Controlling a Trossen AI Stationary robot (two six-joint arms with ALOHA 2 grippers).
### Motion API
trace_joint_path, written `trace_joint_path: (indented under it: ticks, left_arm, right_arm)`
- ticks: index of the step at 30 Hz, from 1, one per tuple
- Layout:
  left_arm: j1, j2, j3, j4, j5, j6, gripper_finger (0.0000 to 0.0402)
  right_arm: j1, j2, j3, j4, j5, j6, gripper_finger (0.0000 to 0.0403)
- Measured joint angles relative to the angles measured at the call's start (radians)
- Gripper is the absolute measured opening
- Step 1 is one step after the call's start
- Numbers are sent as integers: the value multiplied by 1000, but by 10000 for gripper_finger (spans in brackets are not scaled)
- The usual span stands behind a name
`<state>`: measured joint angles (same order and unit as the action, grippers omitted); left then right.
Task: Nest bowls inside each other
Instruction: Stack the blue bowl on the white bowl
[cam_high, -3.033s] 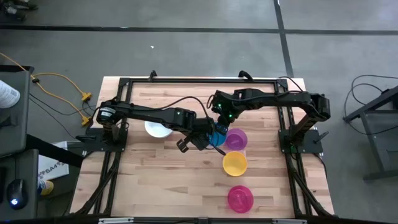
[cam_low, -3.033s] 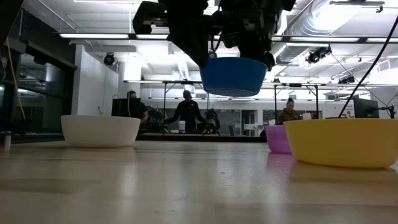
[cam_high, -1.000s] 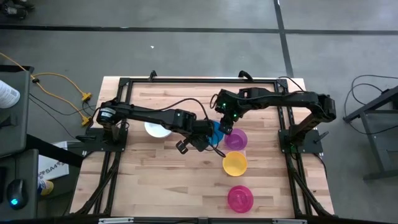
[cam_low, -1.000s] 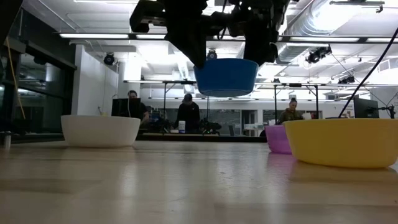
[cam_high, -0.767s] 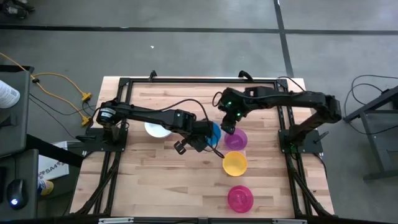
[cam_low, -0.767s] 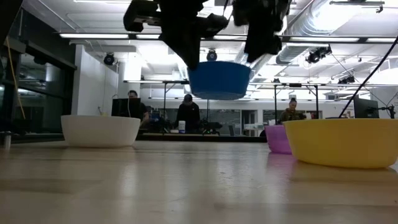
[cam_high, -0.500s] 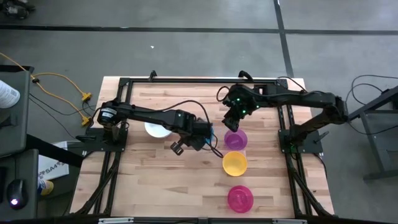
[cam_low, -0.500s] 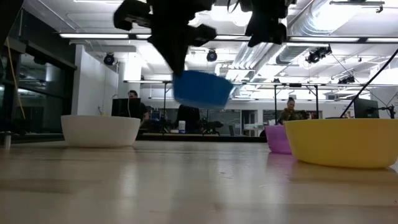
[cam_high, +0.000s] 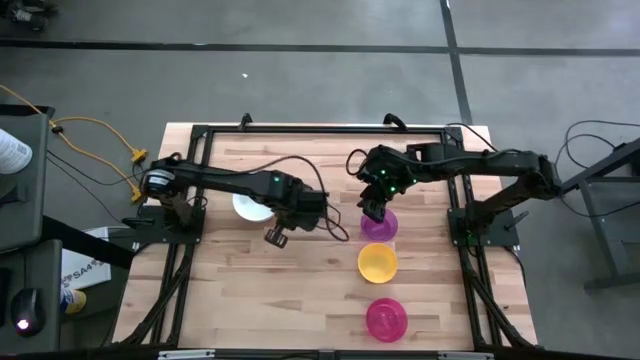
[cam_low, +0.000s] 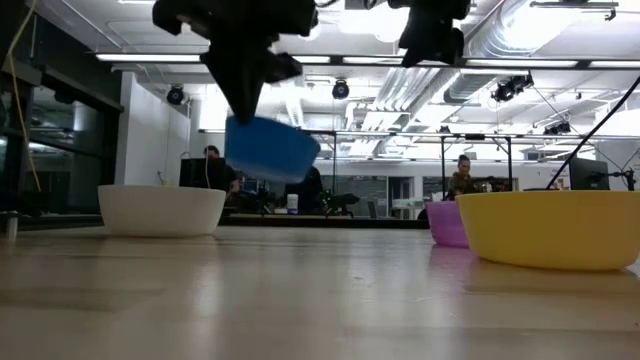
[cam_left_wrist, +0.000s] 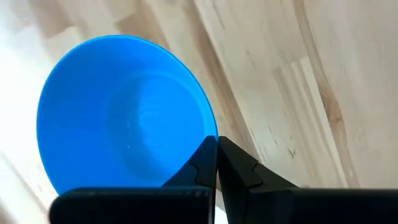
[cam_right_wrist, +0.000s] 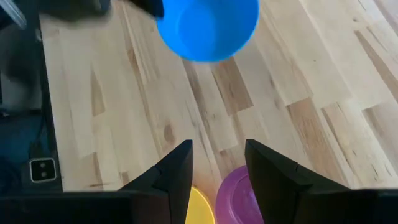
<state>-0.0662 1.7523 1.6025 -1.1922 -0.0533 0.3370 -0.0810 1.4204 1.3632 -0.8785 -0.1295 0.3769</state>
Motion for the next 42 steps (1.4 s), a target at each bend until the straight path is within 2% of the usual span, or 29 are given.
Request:
trace_joint_path:
  ticks: [4, 10, 20, 32, 42]
  left_arm:
    - [-6, -91, -45, 13, -44, -93, 0]
    - [-35, -208, -142, 19, -164, -213, 0]
    - [-54, -353, -420, 98, -275, -389, 0]
    - [-52, -463, -679, 237, -306, -448, 0]
    - [-52, -492, -803, 372, -291, -442, 0]
  right_arm:
    - [4, 0, 0, -5, -1, -18, 140]
    - [4, 0, 0, 1, -1, -25, 140]
    - [4, 0, 0, 9, -11, -15, 140]
    - [4, 0, -1, 38, -36, -3, 140]
    - [4, 0, -1, 63, -37, 24, 140]
